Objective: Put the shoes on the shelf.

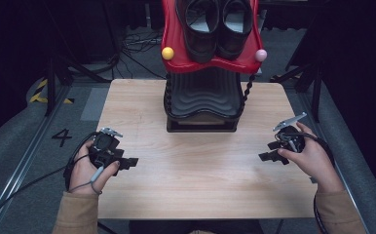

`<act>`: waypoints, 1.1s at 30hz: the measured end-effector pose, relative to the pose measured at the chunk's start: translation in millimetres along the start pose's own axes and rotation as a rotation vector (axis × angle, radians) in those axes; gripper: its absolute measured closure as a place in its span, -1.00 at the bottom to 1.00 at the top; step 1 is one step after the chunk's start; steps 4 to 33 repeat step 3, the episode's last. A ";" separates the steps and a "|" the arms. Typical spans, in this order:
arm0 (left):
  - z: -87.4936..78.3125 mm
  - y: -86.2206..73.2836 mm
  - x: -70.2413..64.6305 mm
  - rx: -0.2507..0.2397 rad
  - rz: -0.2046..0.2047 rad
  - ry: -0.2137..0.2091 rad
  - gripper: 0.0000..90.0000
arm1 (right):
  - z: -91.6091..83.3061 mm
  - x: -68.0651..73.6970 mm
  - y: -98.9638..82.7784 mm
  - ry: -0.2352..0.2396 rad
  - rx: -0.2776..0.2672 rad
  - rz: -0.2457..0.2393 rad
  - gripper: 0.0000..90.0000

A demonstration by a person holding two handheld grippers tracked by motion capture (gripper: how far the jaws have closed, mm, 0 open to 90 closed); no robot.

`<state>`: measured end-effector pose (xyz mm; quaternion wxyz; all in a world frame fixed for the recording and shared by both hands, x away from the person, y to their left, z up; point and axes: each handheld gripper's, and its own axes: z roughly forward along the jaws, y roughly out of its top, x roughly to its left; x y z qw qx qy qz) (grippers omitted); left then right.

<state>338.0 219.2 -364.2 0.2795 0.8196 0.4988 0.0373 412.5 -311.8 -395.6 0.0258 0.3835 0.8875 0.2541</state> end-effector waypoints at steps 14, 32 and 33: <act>-0.5 0.4 0.6 -0.015 0.001 0.004 -0.27 | 1.4 -1.2 -2.3 -0.003 0.002 0.007 -0.29; -0.5 0.4 0.6 -0.015 0.001 0.004 -0.27 | 1.4 -1.2 -2.3 -0.003 0.002 0.007 -0.29; -0.5 0.4 0.6 -0.015 0.001 0.004 -0.27 | 1.4 -1.2 -2.3 -0.003 0.002 0.007 -0.29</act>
